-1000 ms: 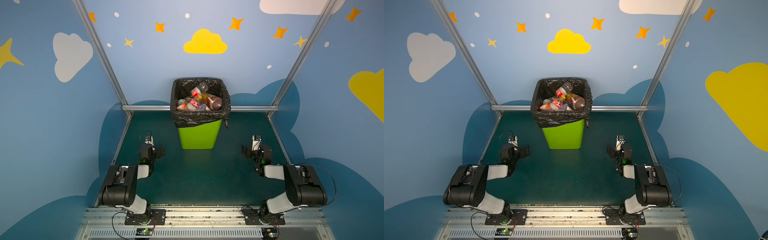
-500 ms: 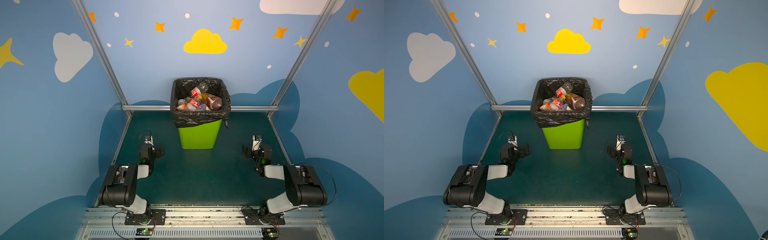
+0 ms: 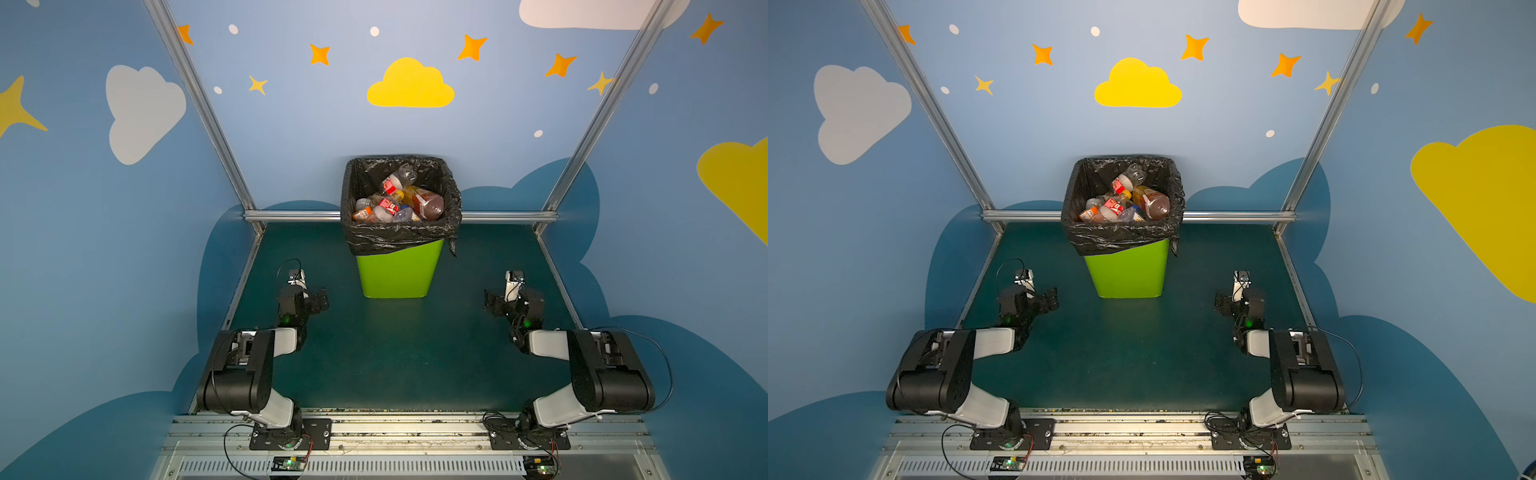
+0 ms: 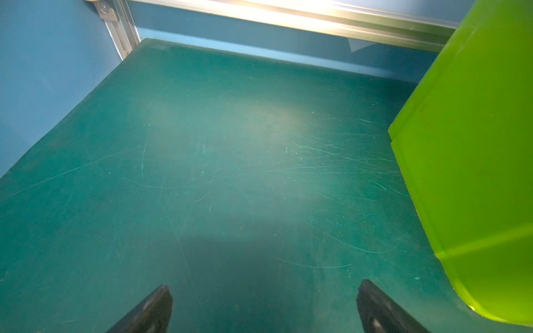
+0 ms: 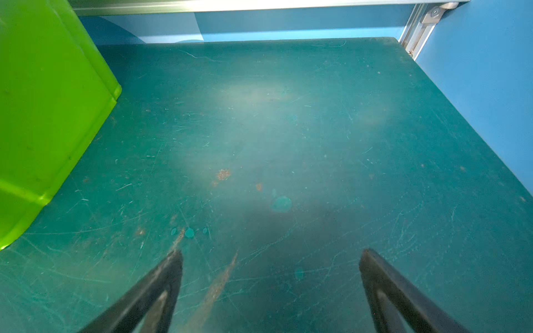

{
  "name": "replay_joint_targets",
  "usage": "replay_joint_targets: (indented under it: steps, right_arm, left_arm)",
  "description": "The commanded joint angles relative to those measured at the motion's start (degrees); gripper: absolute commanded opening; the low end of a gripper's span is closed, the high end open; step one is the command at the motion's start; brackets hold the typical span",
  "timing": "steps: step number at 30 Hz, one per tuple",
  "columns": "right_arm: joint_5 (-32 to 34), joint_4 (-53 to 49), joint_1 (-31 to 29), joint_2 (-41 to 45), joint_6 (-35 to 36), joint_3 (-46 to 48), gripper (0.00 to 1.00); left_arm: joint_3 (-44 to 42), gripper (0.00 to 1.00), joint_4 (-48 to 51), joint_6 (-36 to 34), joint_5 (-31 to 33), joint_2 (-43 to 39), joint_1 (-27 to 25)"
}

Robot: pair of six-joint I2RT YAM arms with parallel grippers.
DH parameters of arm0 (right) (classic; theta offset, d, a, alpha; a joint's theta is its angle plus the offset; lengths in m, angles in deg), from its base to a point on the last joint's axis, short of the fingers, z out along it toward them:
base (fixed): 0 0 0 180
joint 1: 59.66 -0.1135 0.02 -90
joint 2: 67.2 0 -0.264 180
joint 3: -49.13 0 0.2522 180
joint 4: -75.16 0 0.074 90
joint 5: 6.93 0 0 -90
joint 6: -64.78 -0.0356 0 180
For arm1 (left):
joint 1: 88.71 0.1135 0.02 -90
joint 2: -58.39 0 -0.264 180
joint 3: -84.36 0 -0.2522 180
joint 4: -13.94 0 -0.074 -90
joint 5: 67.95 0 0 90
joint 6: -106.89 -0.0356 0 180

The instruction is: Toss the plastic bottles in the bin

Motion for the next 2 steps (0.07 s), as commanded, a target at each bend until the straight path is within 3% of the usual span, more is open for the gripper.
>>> replay_joint_targets:
  steps: [1,2]
  right_arm:
    - [-0.35,0.51,0.06,1.05,0.21,-0.20,0.96]
    - [-0.26,0.75,0.07,1.23,0.21,0.04,0.96]
  left_arm:
    - [-0.42,1.00,-0.44,-0.57,-0.31,-0.86,0.18]
    - [-0.59,1.00,-0.54,-0.55,-0.26,-0.97,0.20]
